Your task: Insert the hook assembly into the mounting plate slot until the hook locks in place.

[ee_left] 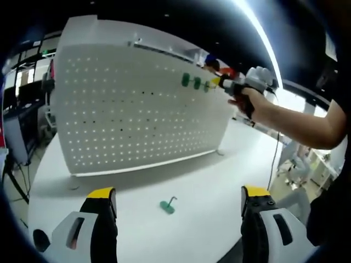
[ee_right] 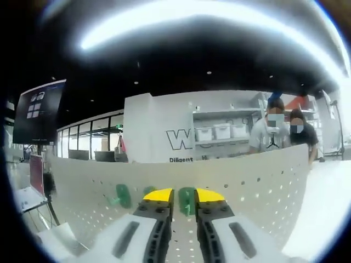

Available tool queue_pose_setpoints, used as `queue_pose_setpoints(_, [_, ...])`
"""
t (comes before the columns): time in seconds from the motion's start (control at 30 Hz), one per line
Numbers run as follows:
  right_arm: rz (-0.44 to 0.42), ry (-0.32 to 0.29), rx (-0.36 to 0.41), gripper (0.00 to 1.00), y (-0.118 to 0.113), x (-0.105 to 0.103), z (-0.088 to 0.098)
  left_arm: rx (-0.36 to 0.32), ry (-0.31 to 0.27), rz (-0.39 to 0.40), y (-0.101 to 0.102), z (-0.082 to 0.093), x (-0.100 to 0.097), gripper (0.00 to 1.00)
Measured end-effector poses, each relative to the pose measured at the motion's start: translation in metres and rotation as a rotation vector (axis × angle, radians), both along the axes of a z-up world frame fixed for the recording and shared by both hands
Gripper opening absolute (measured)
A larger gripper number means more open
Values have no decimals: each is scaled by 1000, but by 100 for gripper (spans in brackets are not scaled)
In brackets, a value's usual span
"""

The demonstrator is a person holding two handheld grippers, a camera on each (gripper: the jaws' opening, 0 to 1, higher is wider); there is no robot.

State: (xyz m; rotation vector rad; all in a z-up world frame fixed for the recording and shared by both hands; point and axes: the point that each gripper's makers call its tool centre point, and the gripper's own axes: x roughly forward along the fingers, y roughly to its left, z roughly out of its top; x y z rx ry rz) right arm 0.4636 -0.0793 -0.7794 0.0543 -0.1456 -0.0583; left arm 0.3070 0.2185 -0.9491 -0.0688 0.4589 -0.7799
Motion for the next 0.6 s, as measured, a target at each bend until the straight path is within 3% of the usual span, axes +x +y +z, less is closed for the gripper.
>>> queue_pose_setpoints(0.23, [11, 13, 43, 13, -3, -23, 1, 7, 1, 10, 4, 1, -2, 95])
queue_pose_setpoints(0.6, [33, 93, 47, 17, -1, -67, -29, 9, 5, -7, -4, 1, -14, 96])
